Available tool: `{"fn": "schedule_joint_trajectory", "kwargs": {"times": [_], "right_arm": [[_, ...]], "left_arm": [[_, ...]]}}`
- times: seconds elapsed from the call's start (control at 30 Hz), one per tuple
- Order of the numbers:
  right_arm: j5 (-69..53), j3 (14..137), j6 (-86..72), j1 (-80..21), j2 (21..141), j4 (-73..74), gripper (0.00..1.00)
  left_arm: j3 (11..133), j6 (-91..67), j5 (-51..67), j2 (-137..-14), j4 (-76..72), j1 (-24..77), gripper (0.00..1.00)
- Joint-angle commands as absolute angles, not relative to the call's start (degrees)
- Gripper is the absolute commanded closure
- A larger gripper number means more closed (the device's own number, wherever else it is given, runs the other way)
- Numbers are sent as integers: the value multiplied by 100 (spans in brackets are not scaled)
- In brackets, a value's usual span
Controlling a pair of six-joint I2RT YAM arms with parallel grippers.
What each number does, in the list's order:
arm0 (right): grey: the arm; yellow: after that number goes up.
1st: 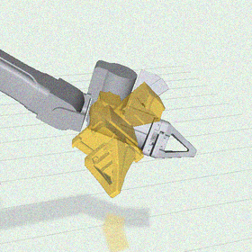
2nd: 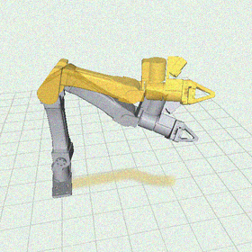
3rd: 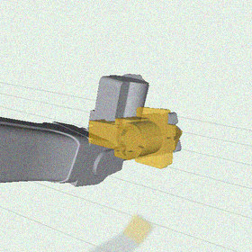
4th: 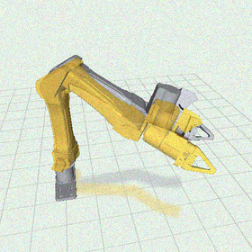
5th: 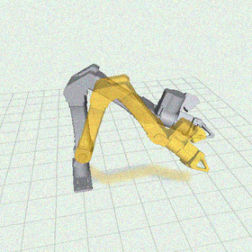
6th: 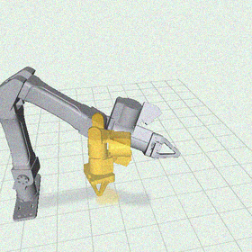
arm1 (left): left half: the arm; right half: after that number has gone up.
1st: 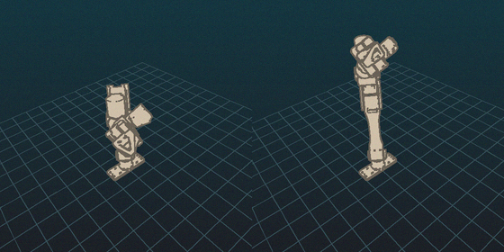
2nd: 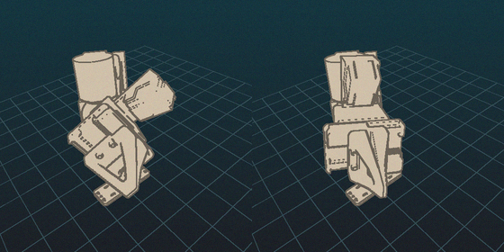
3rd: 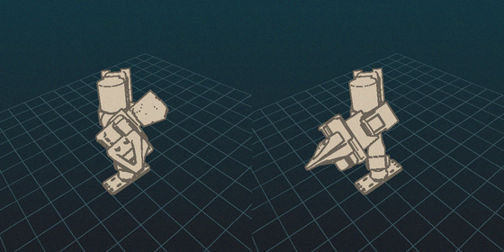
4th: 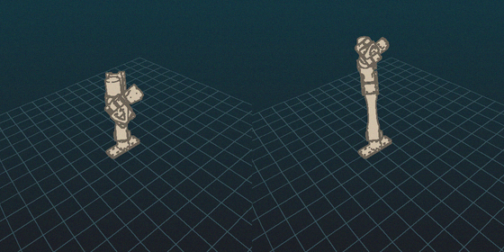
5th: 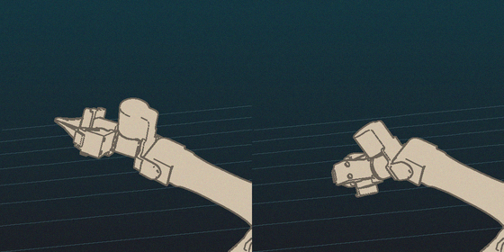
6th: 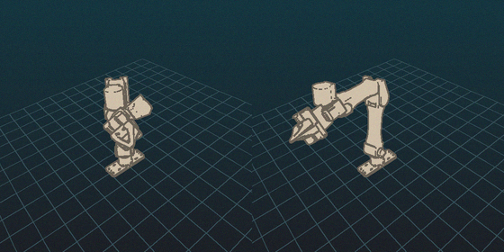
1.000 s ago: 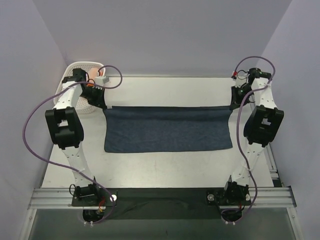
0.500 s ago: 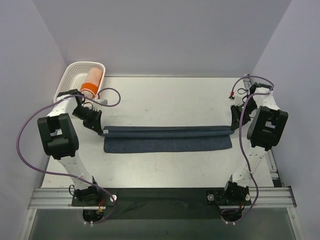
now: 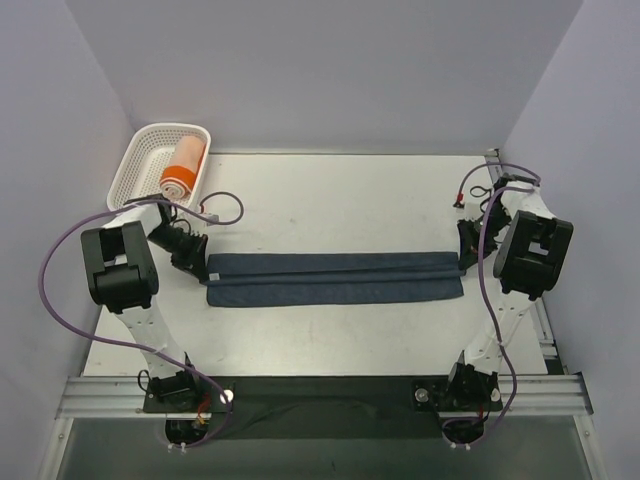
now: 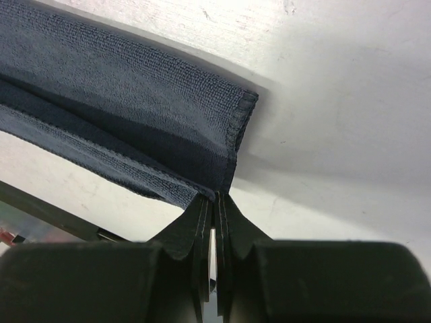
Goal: Roll the towels
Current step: Fold the towel
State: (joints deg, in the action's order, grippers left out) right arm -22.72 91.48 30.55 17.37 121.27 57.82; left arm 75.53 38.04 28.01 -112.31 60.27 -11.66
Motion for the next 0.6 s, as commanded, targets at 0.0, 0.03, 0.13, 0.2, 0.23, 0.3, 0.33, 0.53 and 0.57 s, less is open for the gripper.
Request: {"fn": "schedule_joint_trajectory", "kwargs": {"times": [0.0,0.03,0.13,0.2,0.23,0.3,0.33,0.53,0.57], "right_arm": [[-2100,9237,3129,1723,12006,6020,100],[-2118,9272,3138,1714,11936,6047,100],[-2232,9395,3182,1723,11760,6187,100],[-2250,9422,3243,1731,11620,6257,100],[-2241,9439,3269,1740,11576,6275,100],[-2189,9439,3322,1758,11453,6302,100],[-2180,9457,3348,1775,11435,6302,100],[-2215,9387,3507,1846,11320,6407,100],[-2215,9230,3576,1846,11294,6399,100]], "left_arm": [[7611,3806,2856,-11057,5766,-1160,100],[7629,3814,2883,-11022,5774,-1169,100],[7664,3919,2997,-10846,5880,-1169,100],[7708,4025,3093,-10714,6055,-1160,100],[7717,4086,3102,-10662,6108,-1169,100],[7734,4148,3199,-10512,6292,-1169,100],[7743,4201,3251,-10425,6345,-1160,100],[7735,4525,3358,-10187,6846,-1169,100],[7726,4579,3297,-10152,6899,-1169,100]]}}
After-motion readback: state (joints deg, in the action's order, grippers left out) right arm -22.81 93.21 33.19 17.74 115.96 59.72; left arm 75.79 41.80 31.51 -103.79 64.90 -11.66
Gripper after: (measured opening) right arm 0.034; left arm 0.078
